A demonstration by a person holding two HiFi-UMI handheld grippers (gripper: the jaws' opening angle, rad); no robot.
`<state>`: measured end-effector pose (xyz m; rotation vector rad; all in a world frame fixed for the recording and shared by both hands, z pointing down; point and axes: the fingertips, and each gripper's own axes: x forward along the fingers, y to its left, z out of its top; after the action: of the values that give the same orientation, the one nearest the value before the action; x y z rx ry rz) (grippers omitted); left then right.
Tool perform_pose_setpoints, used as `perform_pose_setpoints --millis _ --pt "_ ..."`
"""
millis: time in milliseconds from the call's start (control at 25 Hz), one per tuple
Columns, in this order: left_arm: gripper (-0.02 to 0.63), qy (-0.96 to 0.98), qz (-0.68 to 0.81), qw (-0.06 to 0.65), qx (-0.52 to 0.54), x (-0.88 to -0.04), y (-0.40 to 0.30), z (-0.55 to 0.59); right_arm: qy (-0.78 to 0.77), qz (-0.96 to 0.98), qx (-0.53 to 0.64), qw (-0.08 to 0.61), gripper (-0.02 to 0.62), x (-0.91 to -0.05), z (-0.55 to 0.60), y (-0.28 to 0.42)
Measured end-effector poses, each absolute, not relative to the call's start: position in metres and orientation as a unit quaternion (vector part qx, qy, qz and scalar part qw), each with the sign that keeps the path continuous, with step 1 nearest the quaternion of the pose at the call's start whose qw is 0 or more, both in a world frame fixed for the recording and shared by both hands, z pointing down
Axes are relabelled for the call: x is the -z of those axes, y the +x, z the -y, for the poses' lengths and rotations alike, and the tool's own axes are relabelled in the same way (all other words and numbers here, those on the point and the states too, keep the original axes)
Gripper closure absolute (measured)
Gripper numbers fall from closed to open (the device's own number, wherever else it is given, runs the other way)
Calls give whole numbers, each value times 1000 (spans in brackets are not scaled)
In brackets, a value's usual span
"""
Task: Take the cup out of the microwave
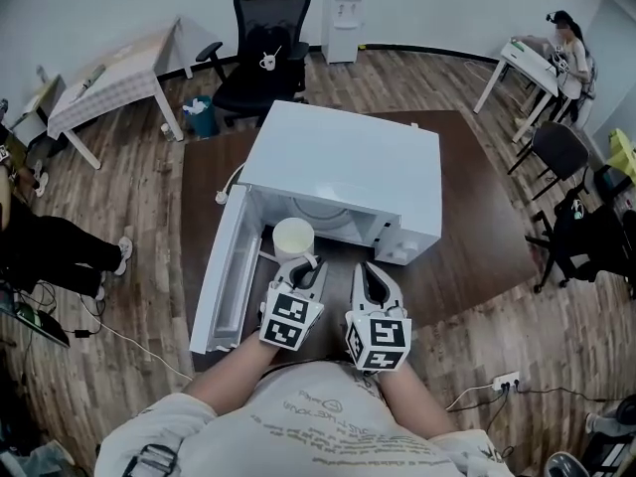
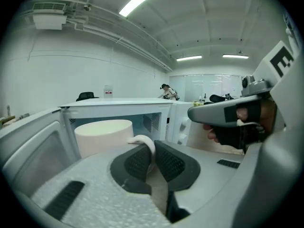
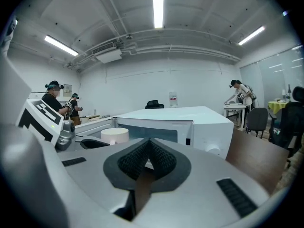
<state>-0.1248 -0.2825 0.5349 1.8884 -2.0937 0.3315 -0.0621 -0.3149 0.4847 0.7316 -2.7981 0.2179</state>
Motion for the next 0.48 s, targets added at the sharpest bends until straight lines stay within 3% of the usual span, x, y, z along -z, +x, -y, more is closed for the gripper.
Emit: perform_pose_setpoints --millis 480 --pt "574 661 734 123 -95 -487 -116 234 159 982 -59 81 581 -463 270 -89"
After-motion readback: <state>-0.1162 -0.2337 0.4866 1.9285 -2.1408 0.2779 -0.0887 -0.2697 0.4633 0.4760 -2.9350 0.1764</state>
